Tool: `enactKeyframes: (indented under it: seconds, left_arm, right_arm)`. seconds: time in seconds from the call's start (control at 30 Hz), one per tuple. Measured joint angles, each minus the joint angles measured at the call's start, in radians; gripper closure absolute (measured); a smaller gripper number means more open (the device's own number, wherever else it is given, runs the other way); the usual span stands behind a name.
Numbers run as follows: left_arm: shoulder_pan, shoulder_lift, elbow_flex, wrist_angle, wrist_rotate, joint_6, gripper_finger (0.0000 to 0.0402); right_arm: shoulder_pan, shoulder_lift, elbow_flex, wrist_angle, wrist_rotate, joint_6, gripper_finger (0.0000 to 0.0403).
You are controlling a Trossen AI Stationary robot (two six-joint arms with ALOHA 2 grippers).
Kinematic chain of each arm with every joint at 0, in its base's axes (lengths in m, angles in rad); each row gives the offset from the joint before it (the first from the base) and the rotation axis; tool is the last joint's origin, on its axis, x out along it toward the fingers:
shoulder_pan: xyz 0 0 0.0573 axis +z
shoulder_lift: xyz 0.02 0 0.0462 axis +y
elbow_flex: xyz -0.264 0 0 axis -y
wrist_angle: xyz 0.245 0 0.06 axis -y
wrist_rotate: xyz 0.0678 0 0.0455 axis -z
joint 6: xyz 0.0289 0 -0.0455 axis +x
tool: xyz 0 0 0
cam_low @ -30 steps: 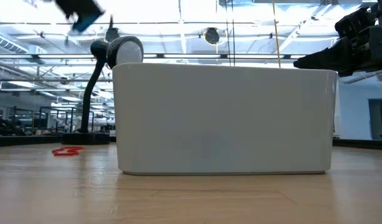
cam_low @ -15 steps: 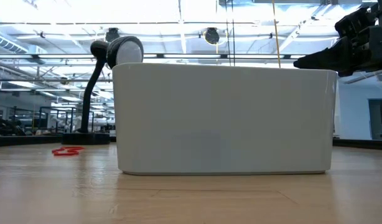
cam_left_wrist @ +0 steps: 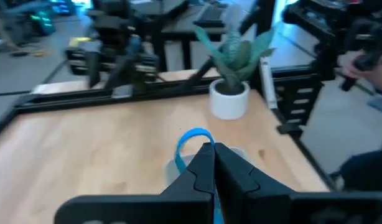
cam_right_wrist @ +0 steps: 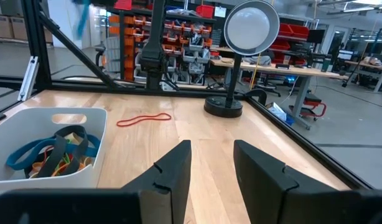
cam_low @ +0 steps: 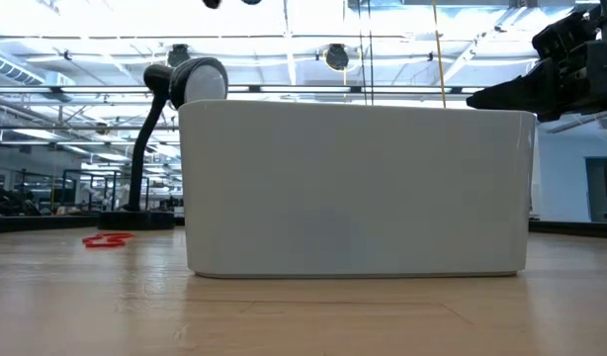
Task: Pick and place rubber bands into bin
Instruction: Put the blue rubber band into the gray bin
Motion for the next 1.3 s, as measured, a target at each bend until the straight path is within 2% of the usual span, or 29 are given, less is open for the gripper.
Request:
enactKeyframes:
  seconds: [0.13, 0.33, 0.7, 0.9, 1.3]
  left_arm:
    - [0.020, 0.088, 0.000, 0.088, 0.100, -0.005, 0.0397]
    - [0.039, 0.200, 0.000, 0.139, 0.164, -0.027, 0.0398]
    - [0.045, 0.366, -0.001, 0.225, 0.201, -0.044, 0.0394]
    - [0.045, 0.450, -0.001, 0.221, 0.212, -0.090, 0.0398]
    - [0.045, 0.558, -0.001, 0.226, 0.216, -0.131, 0.0389]
  right_arm:
    - [0.000, 0.000, 0.000, 0.000, 0.000, 0.000, 0.0286]
    - [0.000, 0.000, 0.000, 0.000, 0.000, 0.000, 0.0286]
    - [0.000, 0.000, 0.000, 0.000, 0.000, 0.000, 0.0286]
    - [0.000, 0.000, 0.000, 0.000, 0.000, 0.000, 0.0286]
    - [0.000, 0.000, 0.000, 0.000, 0.000, 0.000, 0.0287]
